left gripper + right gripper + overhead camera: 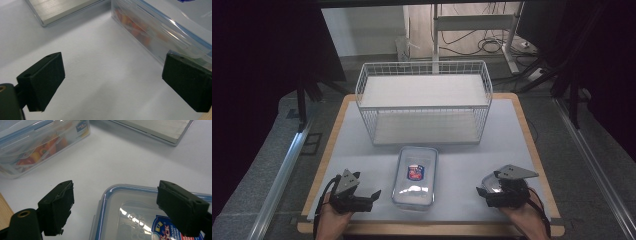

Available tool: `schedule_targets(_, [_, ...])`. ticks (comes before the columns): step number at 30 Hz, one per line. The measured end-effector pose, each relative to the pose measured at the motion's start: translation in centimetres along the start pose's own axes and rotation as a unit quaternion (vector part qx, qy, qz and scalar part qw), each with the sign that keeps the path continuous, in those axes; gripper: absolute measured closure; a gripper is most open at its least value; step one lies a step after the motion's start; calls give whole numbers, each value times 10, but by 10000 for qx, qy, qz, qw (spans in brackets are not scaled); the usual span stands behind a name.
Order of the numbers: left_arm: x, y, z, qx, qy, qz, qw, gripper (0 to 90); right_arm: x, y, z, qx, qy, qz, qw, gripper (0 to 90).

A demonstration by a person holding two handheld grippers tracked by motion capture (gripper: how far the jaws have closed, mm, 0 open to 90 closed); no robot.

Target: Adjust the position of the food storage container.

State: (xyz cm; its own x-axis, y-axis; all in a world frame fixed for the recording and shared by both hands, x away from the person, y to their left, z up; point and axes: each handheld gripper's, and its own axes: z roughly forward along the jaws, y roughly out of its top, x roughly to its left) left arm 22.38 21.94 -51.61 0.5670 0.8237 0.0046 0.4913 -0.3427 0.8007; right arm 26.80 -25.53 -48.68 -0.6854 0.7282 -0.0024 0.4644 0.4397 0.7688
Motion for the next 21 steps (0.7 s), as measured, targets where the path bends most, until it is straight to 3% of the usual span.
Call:
schedule_targets(9, [0,0,0,-62,-96,-96,9999,32,0,2,-1,10,-25,29,10000,223])
schedule_targets(14, [0,0,0,-102,-167,-75,9998,17,4,7,-7,-102,201,19,9997,489])
schedule_targets(15, [0,0,0,-102,-167,-75,9998,17,4,7,-7,-102,201,19,9997,489])
schedule_targets(16, [0,1,-1,-141,-209,-100,9996,17,8,9,-7,-86,359,-69,9993,599])
schedule_targets(21, [-2,2,-3,-160,-127,-89,9998,55,22,14,-1,-73,692,-309,9971,724])
